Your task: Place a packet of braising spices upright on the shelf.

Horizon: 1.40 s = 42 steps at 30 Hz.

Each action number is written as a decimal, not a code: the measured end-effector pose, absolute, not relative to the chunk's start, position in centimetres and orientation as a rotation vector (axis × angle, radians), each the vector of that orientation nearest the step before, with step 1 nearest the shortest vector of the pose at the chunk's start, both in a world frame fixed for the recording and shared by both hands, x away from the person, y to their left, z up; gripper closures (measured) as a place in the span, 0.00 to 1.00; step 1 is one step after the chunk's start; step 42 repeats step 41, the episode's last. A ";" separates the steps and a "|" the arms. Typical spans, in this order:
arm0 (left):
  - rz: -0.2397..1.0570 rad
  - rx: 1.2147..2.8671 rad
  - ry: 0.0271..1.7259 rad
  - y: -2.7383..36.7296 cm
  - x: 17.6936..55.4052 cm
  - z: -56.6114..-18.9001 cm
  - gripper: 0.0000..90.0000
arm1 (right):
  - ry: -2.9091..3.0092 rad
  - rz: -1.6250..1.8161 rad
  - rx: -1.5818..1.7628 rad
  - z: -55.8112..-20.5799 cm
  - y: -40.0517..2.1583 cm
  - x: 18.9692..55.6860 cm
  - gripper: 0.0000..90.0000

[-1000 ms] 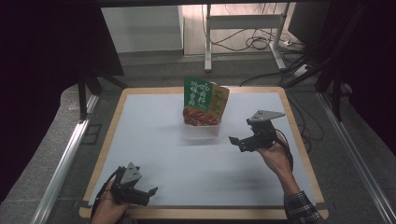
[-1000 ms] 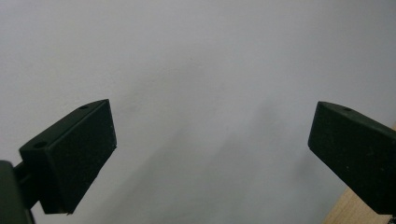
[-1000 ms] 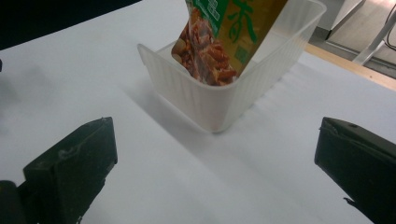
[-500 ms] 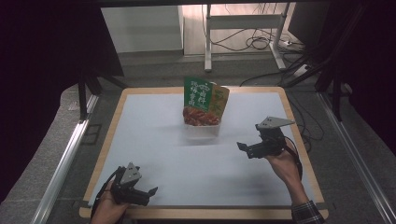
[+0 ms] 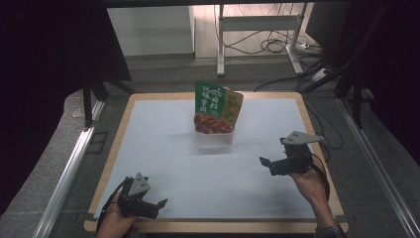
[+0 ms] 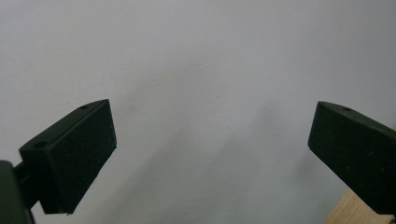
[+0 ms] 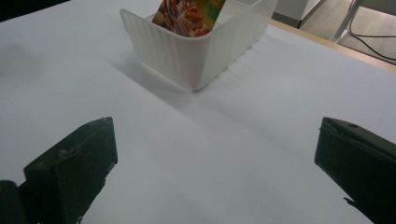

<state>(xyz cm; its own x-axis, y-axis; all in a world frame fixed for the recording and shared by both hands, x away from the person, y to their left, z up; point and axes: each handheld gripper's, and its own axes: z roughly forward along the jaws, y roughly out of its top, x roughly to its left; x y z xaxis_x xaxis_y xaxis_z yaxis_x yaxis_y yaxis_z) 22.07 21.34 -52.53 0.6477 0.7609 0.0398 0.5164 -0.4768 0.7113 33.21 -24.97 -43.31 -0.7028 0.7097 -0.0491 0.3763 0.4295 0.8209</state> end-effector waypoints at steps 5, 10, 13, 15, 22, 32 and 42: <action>0.466 2.187 0.988 21.3 22.1 -52.5 0.01 | 2.286 1.174 0.955 -43.6 -25.8 32.5 0.00; 0.468 2.192 0.986 21.3 22.1 -52.5 0.01 | 2.273 1.171 0.983 -44.2 -26.9 31.5 0.00; 0.469 2.192 0.987 21.3 22.1 -52.5 0.01 | 2.265 1.175 0.986 -44.3 -27.3 31.1 0.00; 0.470 2.193 0.987 21.3 22.1 -52.5 0.01 | 2.252 1.187 0.985 -44.4 -27.7 30.6 0.00; 0.472 2.196 0.987 21.2 22.1 -52.5 0.01 | 2.219 1.209 0.990 -45.0 -28.9 29.5 0.00; 0.477 2.205 0.983 21.2 22.1 -52.5 0.01 | 2.213 1.187 1.069 -46.8 -30.7 28.3 0.00; 0.481 2.210 0.982 21.1 22.1 -52.5 0.01 | 2.218 1.111 1.134 -48.3 -31.8 28.4 0.00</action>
